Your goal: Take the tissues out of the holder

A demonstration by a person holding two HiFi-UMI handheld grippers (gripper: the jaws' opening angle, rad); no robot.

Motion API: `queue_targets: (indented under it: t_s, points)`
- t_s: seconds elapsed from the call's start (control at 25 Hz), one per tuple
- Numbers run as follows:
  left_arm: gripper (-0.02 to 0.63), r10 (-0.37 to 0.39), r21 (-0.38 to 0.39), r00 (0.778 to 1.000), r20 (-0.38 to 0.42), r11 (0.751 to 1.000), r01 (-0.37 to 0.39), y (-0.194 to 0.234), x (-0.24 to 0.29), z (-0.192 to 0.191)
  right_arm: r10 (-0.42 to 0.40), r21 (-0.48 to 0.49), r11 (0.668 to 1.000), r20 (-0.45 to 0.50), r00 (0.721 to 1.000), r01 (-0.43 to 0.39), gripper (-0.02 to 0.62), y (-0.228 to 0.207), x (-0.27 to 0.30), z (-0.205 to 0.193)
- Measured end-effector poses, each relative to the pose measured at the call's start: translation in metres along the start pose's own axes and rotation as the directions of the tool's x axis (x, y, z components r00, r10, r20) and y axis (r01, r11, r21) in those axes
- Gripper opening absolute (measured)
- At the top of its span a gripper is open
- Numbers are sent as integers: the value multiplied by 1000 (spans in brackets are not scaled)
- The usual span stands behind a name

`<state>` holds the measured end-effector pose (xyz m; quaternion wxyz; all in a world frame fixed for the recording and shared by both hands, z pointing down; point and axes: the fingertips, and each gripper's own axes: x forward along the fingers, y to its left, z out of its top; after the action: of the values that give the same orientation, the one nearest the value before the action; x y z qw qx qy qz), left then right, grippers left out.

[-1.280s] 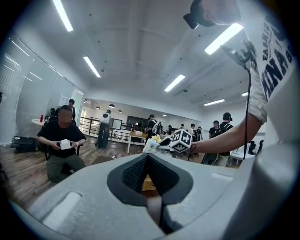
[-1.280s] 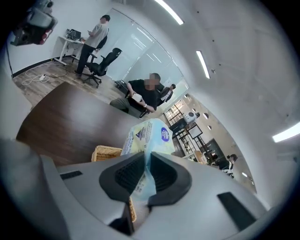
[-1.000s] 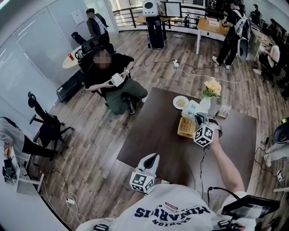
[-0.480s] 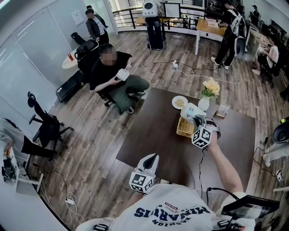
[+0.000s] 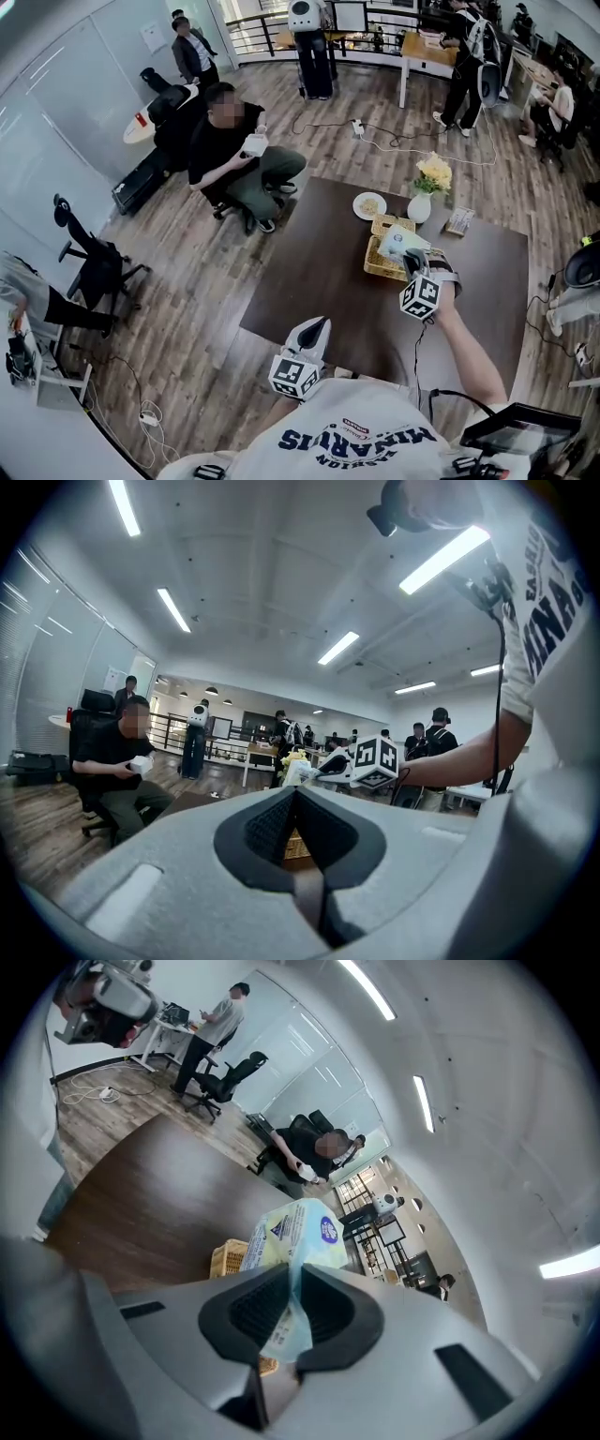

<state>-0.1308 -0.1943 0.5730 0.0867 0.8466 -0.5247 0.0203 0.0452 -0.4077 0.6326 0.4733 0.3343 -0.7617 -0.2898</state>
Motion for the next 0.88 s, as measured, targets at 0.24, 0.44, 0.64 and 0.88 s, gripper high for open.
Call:
queue_targets:
  t_s: [0.24, 0.44, 0.64, 0.88]
  points:
    - [5, -40, 8, 999, -17, 999, 40, -5, 1, -4, 47, -43, 998, -51, 998, -49, 51, 54, -19, -20]
    - [5, -74, 13, 997, -26, 997, 75, -15, 11, -4, 71, -103, 991, -118, 991, -83, 51, 103, -10, -51]
    - [5, -92, 4, 995, -47, 996, 92, -15, 13, -12, 96, -150, 981, -173, 980, -122, 51, 154, 3, -81]
    - [4, -88, 21, 995, -52, 996, 89, -15, 15, -10, 142, -160, 970, -238, 961, -183, 51, 206, 18, -115]
